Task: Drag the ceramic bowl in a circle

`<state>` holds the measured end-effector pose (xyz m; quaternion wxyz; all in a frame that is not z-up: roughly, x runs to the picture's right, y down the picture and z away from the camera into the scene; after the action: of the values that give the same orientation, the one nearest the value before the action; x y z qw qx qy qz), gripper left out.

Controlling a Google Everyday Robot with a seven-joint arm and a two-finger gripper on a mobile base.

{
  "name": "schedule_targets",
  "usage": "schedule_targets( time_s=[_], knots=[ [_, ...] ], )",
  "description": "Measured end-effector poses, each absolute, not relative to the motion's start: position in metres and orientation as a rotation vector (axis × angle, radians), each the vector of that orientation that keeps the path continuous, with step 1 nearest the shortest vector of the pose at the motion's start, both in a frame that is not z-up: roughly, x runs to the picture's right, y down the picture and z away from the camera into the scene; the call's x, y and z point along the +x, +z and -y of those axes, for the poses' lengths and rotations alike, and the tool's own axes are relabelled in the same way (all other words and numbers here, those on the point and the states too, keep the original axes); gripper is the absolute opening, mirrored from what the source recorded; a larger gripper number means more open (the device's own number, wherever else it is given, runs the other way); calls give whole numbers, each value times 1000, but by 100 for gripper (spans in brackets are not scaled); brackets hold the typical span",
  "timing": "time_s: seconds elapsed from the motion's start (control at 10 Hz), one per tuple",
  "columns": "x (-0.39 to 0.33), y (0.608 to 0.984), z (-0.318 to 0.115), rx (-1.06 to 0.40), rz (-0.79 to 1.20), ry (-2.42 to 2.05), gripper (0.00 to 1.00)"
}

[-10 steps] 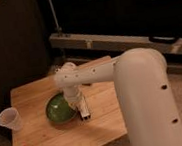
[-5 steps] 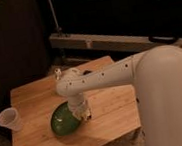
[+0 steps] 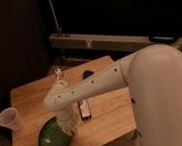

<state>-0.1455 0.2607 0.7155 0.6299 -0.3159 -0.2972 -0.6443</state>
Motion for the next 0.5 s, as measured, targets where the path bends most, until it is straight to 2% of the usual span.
schedule_targets(
  time_s=[0.5],
  knots=[
    [-224, 745, -244, -670, 714, -1582, 14]
  ],
)
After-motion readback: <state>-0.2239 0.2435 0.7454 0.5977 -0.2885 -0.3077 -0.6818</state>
